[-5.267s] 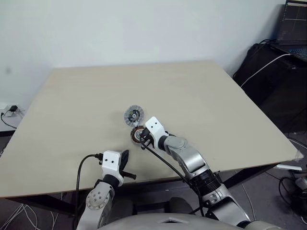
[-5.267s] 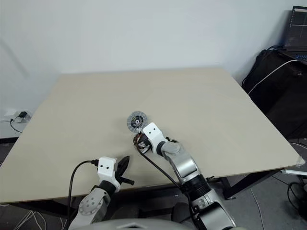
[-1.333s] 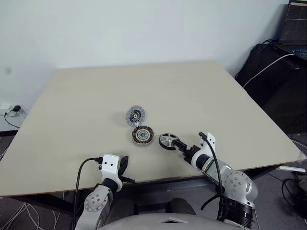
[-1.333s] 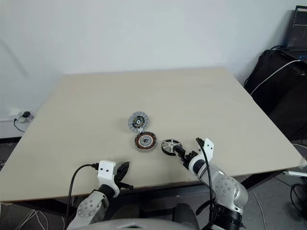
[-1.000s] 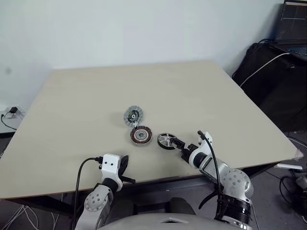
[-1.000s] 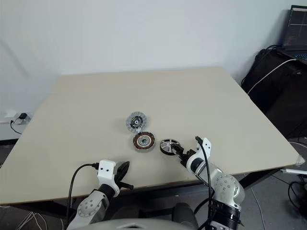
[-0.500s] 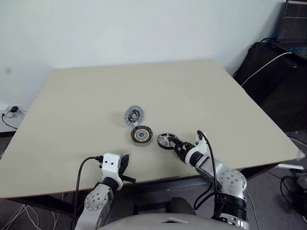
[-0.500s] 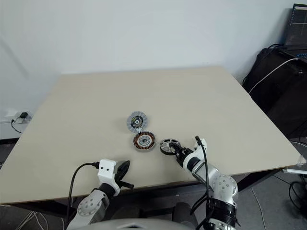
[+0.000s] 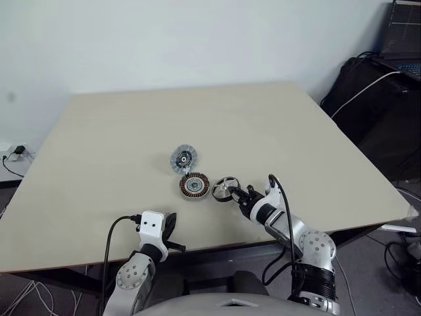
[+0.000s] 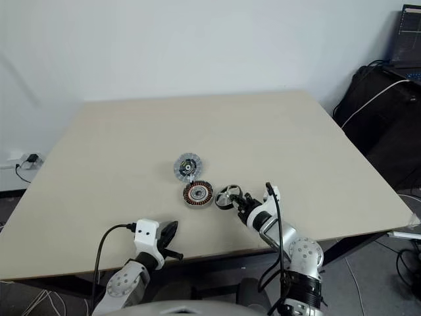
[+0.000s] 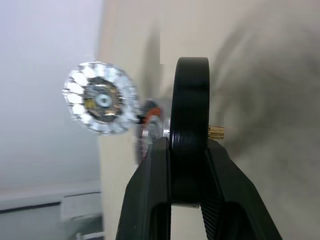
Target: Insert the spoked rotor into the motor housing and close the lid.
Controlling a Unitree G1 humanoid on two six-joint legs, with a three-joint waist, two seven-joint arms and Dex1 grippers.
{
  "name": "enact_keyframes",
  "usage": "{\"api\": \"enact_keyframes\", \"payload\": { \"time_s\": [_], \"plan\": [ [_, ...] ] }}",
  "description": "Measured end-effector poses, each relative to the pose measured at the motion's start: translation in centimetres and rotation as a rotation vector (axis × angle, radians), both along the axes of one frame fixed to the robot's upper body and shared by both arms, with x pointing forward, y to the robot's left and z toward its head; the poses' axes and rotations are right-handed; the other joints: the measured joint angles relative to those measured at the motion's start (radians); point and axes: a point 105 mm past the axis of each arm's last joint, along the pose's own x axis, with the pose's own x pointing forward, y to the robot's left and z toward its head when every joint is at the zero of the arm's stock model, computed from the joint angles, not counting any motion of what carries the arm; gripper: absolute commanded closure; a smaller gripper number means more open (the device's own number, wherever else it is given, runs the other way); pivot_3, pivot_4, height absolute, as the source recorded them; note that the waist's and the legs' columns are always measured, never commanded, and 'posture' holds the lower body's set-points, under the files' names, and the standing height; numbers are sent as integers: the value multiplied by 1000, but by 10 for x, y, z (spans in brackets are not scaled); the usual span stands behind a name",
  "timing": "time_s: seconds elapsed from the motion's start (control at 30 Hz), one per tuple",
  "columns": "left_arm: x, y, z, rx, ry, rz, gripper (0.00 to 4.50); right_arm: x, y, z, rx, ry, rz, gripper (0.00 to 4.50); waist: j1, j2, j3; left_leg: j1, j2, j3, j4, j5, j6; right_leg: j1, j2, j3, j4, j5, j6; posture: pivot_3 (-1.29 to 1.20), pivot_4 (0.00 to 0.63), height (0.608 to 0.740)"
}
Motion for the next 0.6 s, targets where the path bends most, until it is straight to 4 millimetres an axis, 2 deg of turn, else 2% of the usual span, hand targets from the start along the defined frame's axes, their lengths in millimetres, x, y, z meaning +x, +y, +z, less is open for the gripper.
{"api": "enact_keyframes", "payload": {
  "time_s": [0.07,0.2,0.43,0.6],
  "plan": [
    [0,0,0,0,0,0,4500,3,3,8,22,-30,2,4091,0,0,0,0,0,0,0,0,0,0,0,0,0,0,0,0,0,740],
    [-1,0,-1,-1,5,1,4500,7,23,17,28,-68,70,4091,-1,0,0,0,0,0,0,0,0,0,0,0,0,0,0,0,0,740],
    [-3,-1,2,-2,7,8,4500,9,49,4,37,-35,168,4091,-1,0,0,0,0,0,0,0,0,0,0,0,0,0,0,0,0,740],
    [-2,-1,5,-2,6,8,4500,24,71,18,49,-98,234,4091,-3,0,1,0,0,0,0,0,0,0,1,0,0,2,-3,0,0,740]
  ]
}}
